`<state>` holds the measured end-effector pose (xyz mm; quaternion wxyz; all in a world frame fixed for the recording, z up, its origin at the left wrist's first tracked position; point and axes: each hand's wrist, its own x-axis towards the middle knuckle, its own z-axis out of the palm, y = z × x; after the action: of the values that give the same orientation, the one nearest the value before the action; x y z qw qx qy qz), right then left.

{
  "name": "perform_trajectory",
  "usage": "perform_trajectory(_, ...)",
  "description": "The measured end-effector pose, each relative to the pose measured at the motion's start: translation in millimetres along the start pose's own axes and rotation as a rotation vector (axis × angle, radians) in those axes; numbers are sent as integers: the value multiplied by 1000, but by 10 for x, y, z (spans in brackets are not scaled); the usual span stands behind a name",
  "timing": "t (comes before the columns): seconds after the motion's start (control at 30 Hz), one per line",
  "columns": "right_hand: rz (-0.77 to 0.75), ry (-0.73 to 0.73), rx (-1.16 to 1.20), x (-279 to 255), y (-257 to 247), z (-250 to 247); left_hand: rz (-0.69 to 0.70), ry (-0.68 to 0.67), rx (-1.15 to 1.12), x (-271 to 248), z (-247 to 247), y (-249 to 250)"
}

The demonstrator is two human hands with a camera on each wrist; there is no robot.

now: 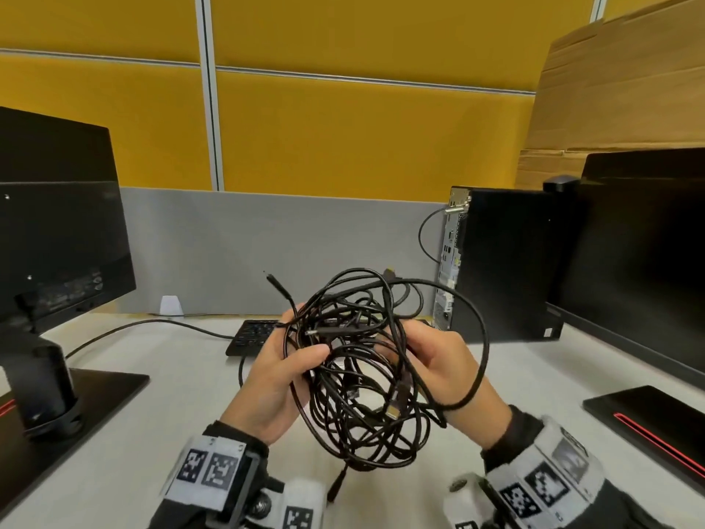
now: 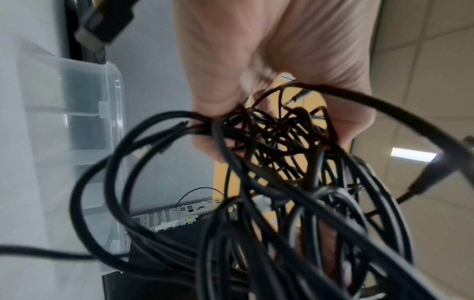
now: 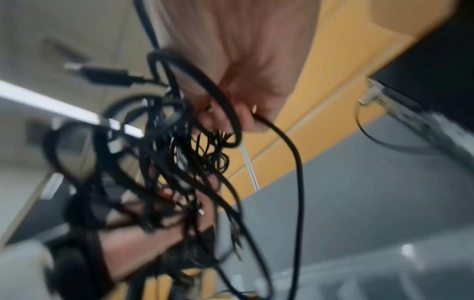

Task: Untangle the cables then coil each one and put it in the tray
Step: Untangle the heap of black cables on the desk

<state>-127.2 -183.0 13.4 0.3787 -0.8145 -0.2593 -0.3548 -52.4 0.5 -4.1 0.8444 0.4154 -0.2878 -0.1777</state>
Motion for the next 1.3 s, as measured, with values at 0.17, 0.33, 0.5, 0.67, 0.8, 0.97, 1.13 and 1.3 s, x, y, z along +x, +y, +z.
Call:
perform_trajectory(0.17,-248,93,-373,-6,-70,-24,14,-49,1,-44,33,-11)
perform_trajectory(0.33,-322,126,-337,40,-86,-16,15,-81,-35,-54,61,-8)
perform_trajectory(0.5,-141,18,-202,78,-116,16,24,-33,-39,-28,5,-34)
perform_trajectory(0.67,187,-75,180,63,-228,-19,-13,41,-125,-16,-24,-70)
perform_trajectory(0.8,232,-144,278,107,-304,-91,-73,49,-108,-43,40,-31)
perform_trajectory(0.97,280,-169,156,190,-394,-160,-141,2,-130,-63,75,0)
perform_trajectory(1.13,238,-244,-65,314,-455,-110,-151,-38,-81,-83,90,-11)
perform_trajectory(1.3,350,-340,61,414,-470,-175,-199,55,-120,-61,85,-17)
